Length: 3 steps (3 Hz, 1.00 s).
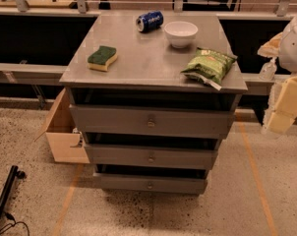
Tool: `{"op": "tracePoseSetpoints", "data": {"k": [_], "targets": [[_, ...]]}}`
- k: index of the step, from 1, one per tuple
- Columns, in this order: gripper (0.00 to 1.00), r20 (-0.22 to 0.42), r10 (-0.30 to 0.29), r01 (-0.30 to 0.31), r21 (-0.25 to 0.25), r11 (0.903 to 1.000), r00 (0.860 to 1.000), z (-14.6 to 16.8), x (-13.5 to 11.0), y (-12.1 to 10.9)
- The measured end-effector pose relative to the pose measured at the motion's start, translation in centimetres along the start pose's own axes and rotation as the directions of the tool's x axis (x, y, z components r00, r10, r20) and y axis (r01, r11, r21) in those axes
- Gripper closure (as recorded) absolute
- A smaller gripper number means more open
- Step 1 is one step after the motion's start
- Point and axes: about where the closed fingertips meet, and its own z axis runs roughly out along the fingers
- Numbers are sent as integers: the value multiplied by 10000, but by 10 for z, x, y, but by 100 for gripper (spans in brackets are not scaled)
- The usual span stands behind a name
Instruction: Move white bowl near sponge
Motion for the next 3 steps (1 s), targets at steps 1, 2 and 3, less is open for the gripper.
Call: {"op": "tracePoseSetpoints", "data": {"k": [1, 2, 3], "targets": [[0, 1, 0, 0, 2, 10000, 10000, 0, 0, 0], [0, 593, 192, -229, 621, 9978, 9981, -1, 1, -21], [0, 1332, 117, -374, 1920, 9807, 9910, 1, -5, -85]]}}
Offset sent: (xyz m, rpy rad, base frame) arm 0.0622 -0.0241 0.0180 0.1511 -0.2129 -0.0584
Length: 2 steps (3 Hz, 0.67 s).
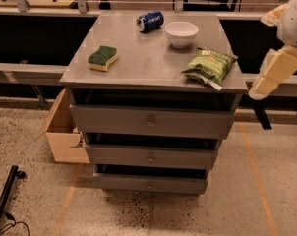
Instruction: Move white bowl near sponge
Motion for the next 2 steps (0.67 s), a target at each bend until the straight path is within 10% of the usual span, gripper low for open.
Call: {"op": "tracePoseSetpoints", "data": {"k": [2], "targets": [[0, 1616, 792, -1066, 1687, 9799, 9837, 76, -30, -95]]}}
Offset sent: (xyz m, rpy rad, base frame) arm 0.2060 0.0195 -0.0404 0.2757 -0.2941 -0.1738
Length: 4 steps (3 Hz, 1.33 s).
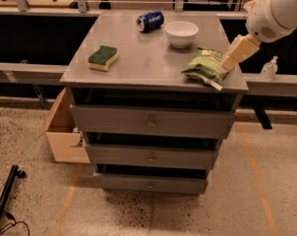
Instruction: Move white bowl near sponge
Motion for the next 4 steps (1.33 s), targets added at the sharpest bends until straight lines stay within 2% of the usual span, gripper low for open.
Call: {"op": "tracePoseSetpoints", "data": {"k": [1, 2, 3, 4], "targets": [[0, 255, 183, -191, 331, 9993, 9995, 46, -18, -21], [0, 247, 163, -170, 319, 9993, 9996, 46, -18, -20], [0, 319, 218, -213, -158, 9996, 9993, 65, -15, -27], [0, 362, 545, -495, -1265, 9907, 9979, 111, -9, -31]]}}
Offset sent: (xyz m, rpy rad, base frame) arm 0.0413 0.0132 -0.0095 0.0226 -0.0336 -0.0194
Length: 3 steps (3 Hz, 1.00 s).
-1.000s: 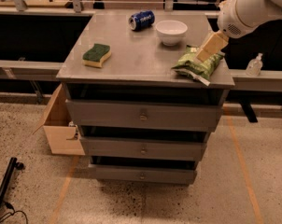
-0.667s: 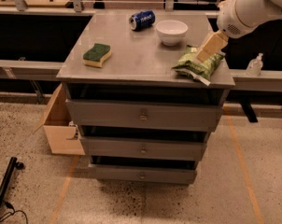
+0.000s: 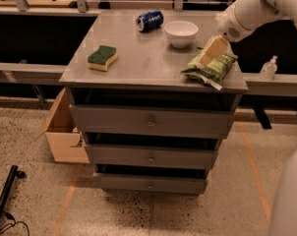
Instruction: Move white bowl near sponge
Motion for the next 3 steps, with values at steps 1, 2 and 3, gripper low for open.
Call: {"op": "tracePoseSetpoints", "data": {"k": [1, 2, 3], "targets": [[0, 159, 369, -368, -79, 9993, 9992, 22, -5, -17], [0, 541, 515, -545, 548, 9970, 9972, 27, -23, -35], [0, 855, 628, -724, 1145, 9908, 9944, 38, -43, -47]]}}
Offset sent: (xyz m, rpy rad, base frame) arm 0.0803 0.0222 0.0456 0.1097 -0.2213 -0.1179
